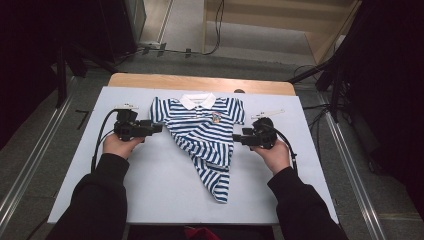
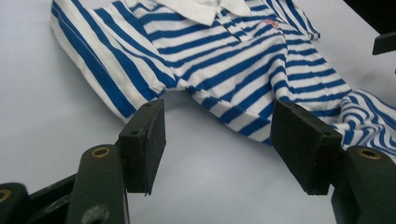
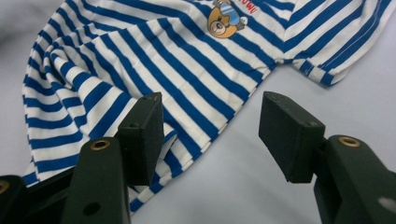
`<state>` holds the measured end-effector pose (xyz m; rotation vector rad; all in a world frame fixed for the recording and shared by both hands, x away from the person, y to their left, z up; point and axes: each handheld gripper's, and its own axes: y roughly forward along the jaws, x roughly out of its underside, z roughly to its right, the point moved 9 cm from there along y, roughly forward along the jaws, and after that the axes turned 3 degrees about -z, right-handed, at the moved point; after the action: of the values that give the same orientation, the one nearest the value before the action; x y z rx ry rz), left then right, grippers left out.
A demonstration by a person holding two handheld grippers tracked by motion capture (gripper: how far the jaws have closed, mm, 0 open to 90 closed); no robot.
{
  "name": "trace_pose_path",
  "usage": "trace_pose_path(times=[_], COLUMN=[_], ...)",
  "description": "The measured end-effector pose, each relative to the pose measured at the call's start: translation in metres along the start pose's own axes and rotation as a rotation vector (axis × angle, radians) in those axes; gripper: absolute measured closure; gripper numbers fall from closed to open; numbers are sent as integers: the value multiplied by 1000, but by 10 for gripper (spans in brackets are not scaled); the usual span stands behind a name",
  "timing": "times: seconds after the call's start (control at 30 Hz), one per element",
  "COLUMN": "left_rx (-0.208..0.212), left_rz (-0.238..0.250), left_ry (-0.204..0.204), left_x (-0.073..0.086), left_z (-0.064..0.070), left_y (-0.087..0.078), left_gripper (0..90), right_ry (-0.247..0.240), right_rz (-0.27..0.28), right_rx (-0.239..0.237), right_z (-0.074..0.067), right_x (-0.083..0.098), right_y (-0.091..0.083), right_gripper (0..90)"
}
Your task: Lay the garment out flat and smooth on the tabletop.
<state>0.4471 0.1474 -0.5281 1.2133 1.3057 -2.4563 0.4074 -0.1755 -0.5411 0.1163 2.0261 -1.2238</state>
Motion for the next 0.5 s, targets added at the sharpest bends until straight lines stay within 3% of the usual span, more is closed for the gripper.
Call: trace_pose_path(times=[0.27, 0.37, 0.5], left_rx=[24, 44, 50], left_rz=[-4, -8, -11], left_ry=[22, 9, 28], left_x=[7, 9, 11], left_z=[11, 15, 20], left_y=[-6, -8, -9], left_gripper=[366, 366, 366], right_ry=[-9, -24, -35], right_rz=[3, -10, -17], right_rx=[-34, -36, -37], right_z=[-15, -20, -24], right_x=[10, 16, 17], right_y=[-5, -3, 1], right_gripper=[379, 379, 379])
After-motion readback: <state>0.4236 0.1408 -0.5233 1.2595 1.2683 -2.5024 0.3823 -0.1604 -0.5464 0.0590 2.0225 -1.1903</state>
